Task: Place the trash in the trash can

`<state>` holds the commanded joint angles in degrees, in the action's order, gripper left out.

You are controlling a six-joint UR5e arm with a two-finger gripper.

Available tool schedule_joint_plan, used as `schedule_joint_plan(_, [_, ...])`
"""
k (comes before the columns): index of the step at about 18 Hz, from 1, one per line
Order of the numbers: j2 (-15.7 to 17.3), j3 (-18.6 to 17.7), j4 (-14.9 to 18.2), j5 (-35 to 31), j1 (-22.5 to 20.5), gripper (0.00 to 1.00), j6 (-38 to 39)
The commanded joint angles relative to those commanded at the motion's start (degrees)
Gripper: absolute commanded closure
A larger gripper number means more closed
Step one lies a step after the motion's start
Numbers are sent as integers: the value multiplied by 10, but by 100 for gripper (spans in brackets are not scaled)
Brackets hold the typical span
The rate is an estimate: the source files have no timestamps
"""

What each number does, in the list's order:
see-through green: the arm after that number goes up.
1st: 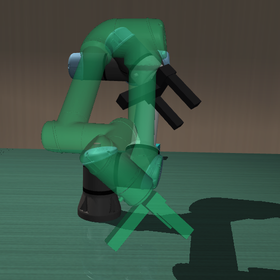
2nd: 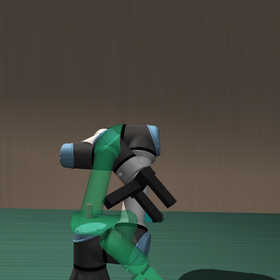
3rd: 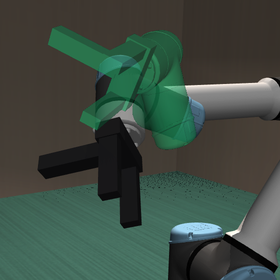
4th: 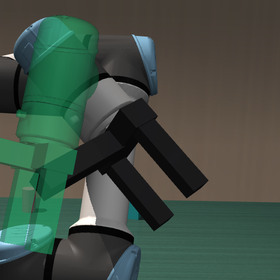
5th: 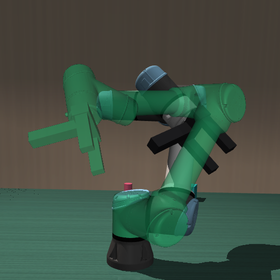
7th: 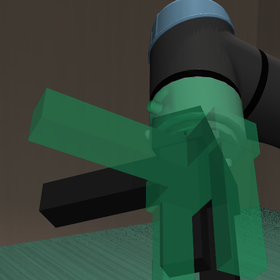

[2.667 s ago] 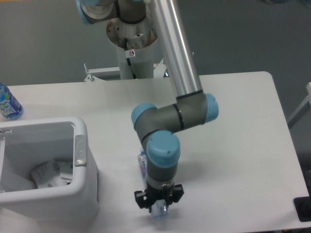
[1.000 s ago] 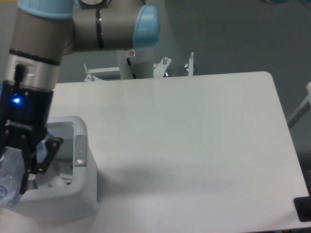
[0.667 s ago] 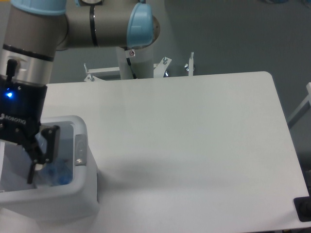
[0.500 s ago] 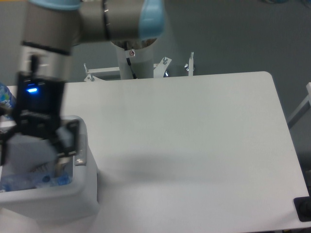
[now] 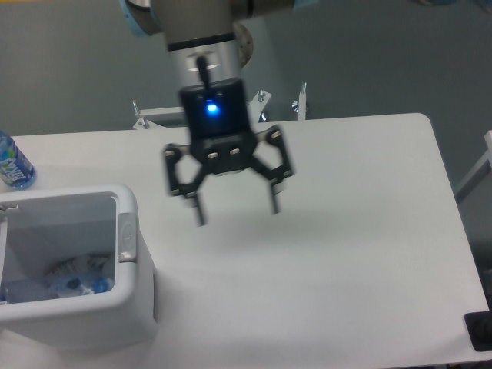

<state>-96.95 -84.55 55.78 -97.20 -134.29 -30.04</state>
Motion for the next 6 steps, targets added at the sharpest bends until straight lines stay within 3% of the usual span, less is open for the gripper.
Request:
schedule_joint_plan(3, [16, -1, 63, -1, -31, 0, -71])
schedule_joint_plan(6, [21, 0, 81, 3, -49, 0, -99])
